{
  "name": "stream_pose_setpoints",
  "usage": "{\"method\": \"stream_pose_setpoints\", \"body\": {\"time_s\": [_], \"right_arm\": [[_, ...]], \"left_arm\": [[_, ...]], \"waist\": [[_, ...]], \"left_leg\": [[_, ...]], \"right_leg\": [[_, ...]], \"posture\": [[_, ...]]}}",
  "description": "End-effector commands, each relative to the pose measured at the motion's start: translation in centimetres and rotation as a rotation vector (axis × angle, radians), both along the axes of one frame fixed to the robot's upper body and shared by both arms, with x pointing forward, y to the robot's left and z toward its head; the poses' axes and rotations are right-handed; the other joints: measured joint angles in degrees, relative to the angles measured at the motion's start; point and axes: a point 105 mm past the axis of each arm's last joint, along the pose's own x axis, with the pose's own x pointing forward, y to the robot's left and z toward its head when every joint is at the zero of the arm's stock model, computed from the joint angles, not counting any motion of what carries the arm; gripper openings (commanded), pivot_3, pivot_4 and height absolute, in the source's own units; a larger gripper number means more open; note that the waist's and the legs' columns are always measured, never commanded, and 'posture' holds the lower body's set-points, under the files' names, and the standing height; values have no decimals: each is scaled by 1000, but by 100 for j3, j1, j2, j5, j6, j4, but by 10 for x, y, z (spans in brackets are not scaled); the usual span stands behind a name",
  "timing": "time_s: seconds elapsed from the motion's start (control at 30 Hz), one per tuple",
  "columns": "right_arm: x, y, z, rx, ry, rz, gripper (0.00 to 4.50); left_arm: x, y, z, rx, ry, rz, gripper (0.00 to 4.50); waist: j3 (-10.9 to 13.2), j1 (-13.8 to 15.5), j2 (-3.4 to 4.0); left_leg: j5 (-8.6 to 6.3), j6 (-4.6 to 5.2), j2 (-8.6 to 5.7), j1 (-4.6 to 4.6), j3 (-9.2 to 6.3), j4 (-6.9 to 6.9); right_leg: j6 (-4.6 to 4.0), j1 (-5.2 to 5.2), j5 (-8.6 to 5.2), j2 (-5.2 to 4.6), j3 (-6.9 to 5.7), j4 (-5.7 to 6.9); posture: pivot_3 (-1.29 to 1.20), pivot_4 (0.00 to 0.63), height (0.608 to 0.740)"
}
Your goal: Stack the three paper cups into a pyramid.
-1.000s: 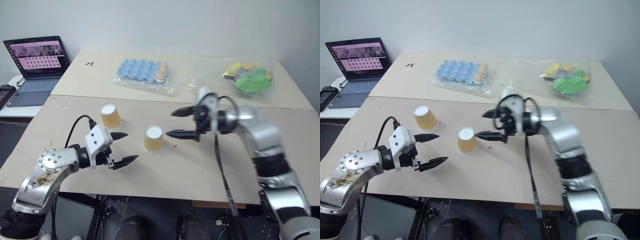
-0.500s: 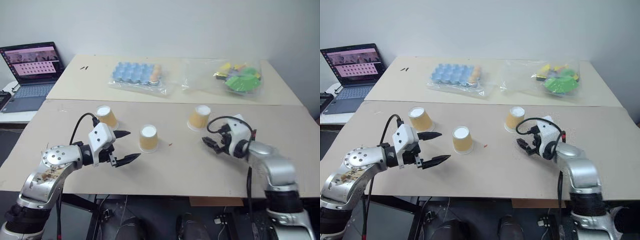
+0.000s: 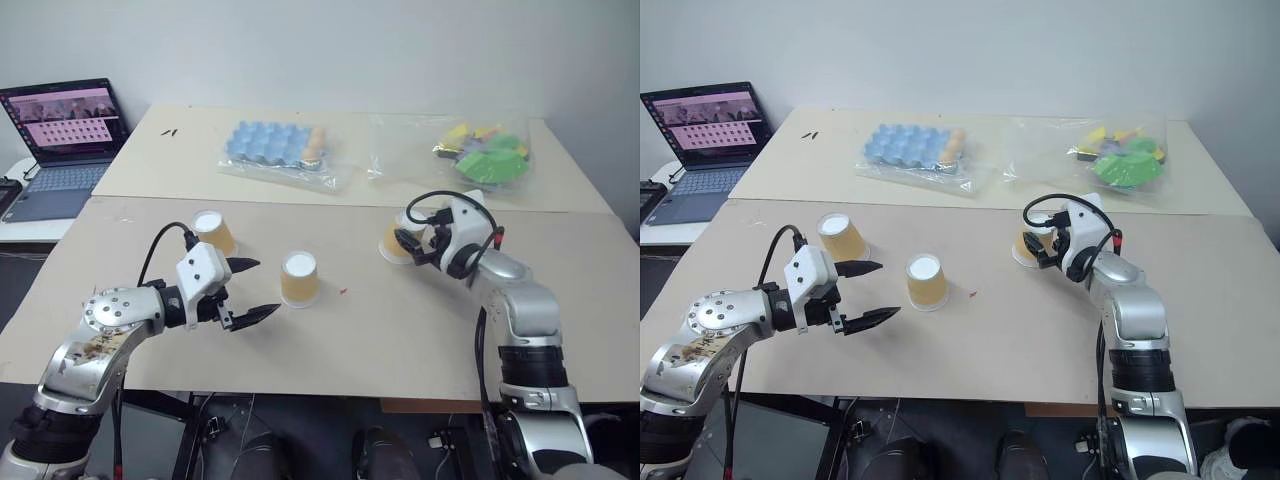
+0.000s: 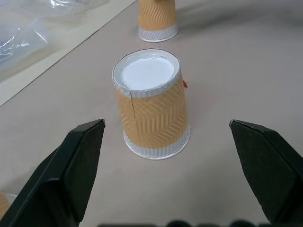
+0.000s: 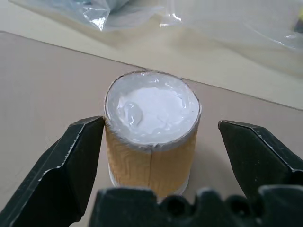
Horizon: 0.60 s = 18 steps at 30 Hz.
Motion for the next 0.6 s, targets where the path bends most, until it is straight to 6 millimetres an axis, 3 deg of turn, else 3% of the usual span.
{"method": "stream_pose_setpoints", "body": {"time_s": [0.03,0.23,0.27,0.4,0.5,0.6], "right_arm": [[9,1,17,9,-73,-6,4476],[15,5,16,28,-72,7,4476],[15,5,16,28,-74,7,3968],[16,6,16,26,-75,11,2798],[15,9,19,17,-89,34,2731],[2,14,38,-30,-173,142,2730]], "left_arm": [[0,4,8,3,-40,12,4500],[0,5,7,1,-39,22,4500],[0,5,7,1,-39,25,4500],[-1,6,6,1,-39,30,4500],[-1,6,6,1,-37,32,4500],[-2,6,4,5,-30,30,4500]], "waist": [[0,-1,0],[0,1,1],[0,1,1],[0,1,1],[0,1,1],[3,4,4]], "left_leg": [[0,0,1,1,0,0],[0,0,1,-3,1,-1],[0,0,0,-3,1,-1],[0,0,1,-3,1,-1],[0,0,3,-3,1,0],[0,0,4,-4,1,-1]], "right_leg": [[0,0,0,0,0,3],[-1,-2,0,0,0,4],[-1,-2,0,0,0,4],[-1,-2,0,0,0,3],[-1,-2,0,0,1,2],[-1,-4,0,-1,2,2]], "posture": [[0,150,733],[0,150,733],[0,150,733],[0,150,733],[0,150,733],[0,150,733]]}}
